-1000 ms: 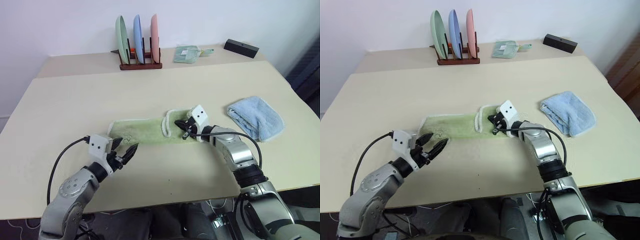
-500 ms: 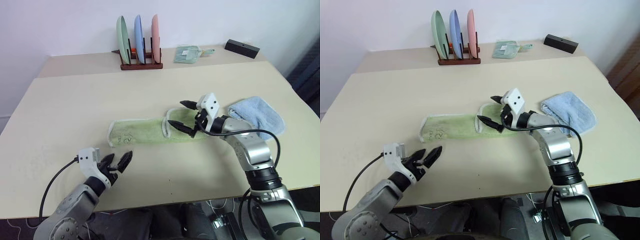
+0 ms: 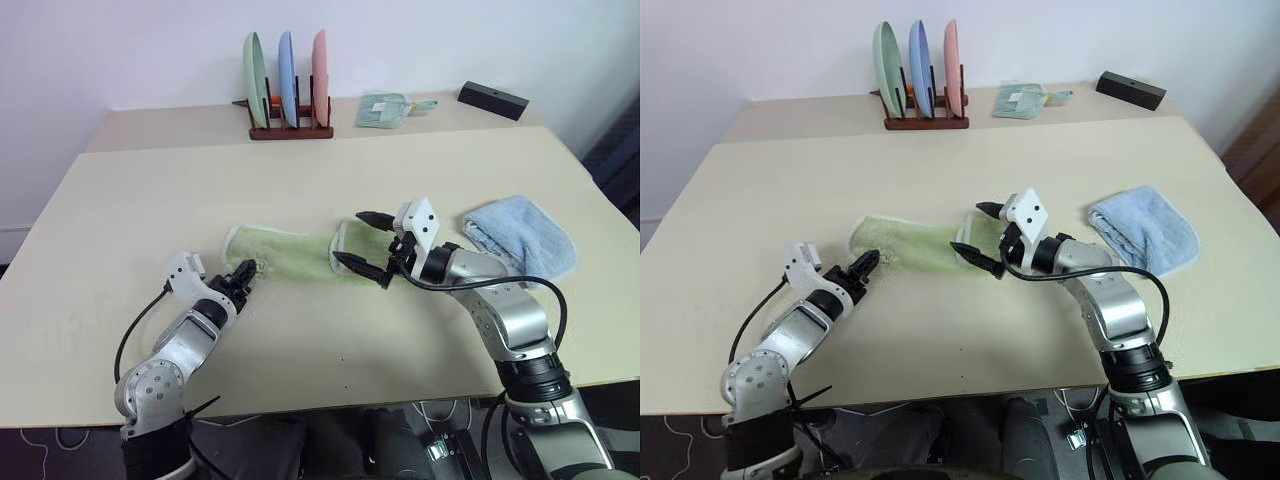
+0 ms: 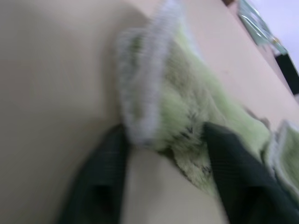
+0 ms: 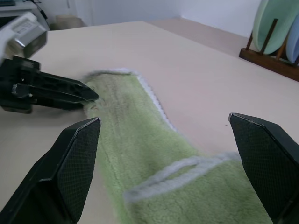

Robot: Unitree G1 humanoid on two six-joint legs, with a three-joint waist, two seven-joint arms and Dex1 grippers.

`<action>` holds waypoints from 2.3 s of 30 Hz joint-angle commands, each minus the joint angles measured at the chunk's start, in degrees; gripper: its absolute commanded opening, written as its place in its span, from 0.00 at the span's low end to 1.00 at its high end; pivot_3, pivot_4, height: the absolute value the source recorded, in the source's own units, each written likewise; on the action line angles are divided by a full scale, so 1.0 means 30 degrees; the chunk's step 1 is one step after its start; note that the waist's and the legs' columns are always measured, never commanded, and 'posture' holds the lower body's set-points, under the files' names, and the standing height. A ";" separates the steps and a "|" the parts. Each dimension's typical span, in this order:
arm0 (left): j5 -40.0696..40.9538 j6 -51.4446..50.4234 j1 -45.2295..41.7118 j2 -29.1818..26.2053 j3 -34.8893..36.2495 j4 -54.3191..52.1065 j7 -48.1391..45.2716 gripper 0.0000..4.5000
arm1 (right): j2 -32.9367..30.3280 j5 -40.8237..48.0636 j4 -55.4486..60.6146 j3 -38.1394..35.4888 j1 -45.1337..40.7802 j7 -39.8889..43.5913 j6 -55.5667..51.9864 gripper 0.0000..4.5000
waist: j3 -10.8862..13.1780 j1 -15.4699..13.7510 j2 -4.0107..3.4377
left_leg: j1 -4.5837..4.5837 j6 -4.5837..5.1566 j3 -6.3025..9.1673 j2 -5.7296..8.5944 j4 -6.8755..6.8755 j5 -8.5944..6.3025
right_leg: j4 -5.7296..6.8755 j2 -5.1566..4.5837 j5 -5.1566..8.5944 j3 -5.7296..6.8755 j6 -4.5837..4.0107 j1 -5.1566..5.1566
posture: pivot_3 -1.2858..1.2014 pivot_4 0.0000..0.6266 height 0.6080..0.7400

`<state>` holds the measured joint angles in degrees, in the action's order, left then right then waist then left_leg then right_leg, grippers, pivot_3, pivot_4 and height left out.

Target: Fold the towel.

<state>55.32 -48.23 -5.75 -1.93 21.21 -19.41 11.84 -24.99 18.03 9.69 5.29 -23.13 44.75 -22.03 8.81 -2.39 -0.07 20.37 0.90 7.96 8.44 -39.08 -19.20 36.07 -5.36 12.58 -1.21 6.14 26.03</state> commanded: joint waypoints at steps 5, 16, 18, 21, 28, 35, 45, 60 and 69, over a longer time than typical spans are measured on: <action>0.0188 0.1347 -0.0190 -0.0219 0.0874 0.0190 0.0137 0.01 | -0.0410 -0.0206 0.1640 -0.0086 0.0638 -0.0437 0.0027 1.00 | 0.0001 0.0047 0.0003 | 0.0004 -0.0003 0.0001 -0.0002 0.0003 -0.0001 | 0.0002 0.0001 0.0000 -0.0004 0.0000 0.0008 | 0.52 0.24 1.00; -0.0373 0.3397 0.1053 -0.5748 0.2688 -0.1630 -0.4062 0.01 | -0.0952 -0.0788 0.0897 -0.0168 0.0349 -0.0408 0.0269 1.00 | 0.0008 0.0005 0.0013 | 0.0021 -0.0035 -0.0007 -0.0032 0.0020 -0.0020 | 0.0000 0.0053 0.0001 -0.0019 -0.0003 0.0058 | 0.52 0.24 1.00; -0.1433 0.3358 0.0836 -0.7324 0.1371 -0.2001 -0.5544 0.01 | -0.0989 -0.1064 0.0399 -0.0141 0.0217 -0.0528 0.0428 1.00 | 0.0010 -0.0032 0.0016 | 0.0023 -0.0036 0.0005 -0.0030 0.0005 -0.0020 | -0.0006 0.0051 0.0002 -0.0011 -0.0004 0.0033 | 0.52 0.24 1.00; -0.2661 0.3356 -0.0006 -0.8771 -0.0686 -0.2256 -0.7254 0.01 | -0.0917 -0.1391 -0.0302 -0.0198 0.0110 -0.0749 0.0595 1.00 | 0.0009 -0.0025 0.0016 | 0.0012 -0.0032 0.0006 -0.0021 -0.0001 -0.0022 | -0.0015 0.0065 0.0002 -0.0007 -0.0004 0.0002 | 0.52 0.24 1.00; -0.5981 0.2989 -0.4590 -0.9712 -0.8663 -0.2295 -1.1746 0.01 | -0.0991 -0.1886 -0.0915 -0.0275 0.0347 -0.0895 0.1128 1.00 | 0.0010 0.0094 0.0018 | 0.0029 -0.0032 -0.0002 -0.0024 0.0010 -0.0022 | -0.0016 0.0041 0.0000 -0.0011 -0.0004 0.0033 | 0.52 0.24 1.00; -1.0151 0.4510 -0.5978 -0.9962 -1.3305 0.0082 -1.4841 0.01 | -0.0980 -0.2061 -0.0724 -0.0556 0.0545 -0.1452 0.1151 1.00 | 0.0010 0.0585 0.0016 | 0.0030 -0.0047 -0.0012 -0.0063 0.0076 -0.0028 | -0.0009 0.0081 0.0001 -0.0025 -0.0006 0.0103 | 0.52 0.24 1.00; -1.0384 0.3974 -0.5128 -0.9502 -1.2095 0.0610 -1.5793 0.33 | -0.1156 -0.2186 -0.0634 -0.0459 0.0579 -0.1656 0.1189 1.00 | 0.0011 0.0559 0.0018 | 0.0039 -0.0046 -0.0007 -0.0056 0.0061 -0.0028 | -0.0015 0.0079 0.0001 -0.0027 -0.0006 0.0099 | 0.52 0.24 1.00; -0.4986 0.2444 -0.4669 -0.8677 -0.2839 -0.0016 -1.3994 0.48 | -0.0924 -0.1867 -0.1649 -0.1377 -0.1399 -0.1750 0.1211 0.35 | 0.0012 0.0547 0.0019 | 0.0044 -0.0046 -0.0005 -0.0058 0.0037 -0.0029 | -0.0012 0.0080 0.0001 -0.0021 -0.0006 0.0092 | 0.52 0.24 1.00; -0.7849 0.3014 -0.6122 -0.7699 -0.5801 0.2348 -1.3380 0.03 | 0.2060 -0.1043 -0.1905 0.0518 -0.4891 -0.1920 -0.1330 0.00 | 0.0011 0.0608 0.0019 | 0.0041 -0.0046 -0.0002 -0.0058 0.0044 -0.0029 | -0.0005 0.0079 0.0000 -0.0015 -0.0006 0.0100 | 0.52 0.24 1.00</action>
<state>32.96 -40.69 -23.47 -24.85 3.79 -12.90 -27.91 -19.65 14.74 3.68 5.78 -36.91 39.00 -24.71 8.84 -0.56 -0.01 20.51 0.76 7.96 8.26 -38.95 -19.29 36.04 -5.12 12.58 -1.24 6.12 26.33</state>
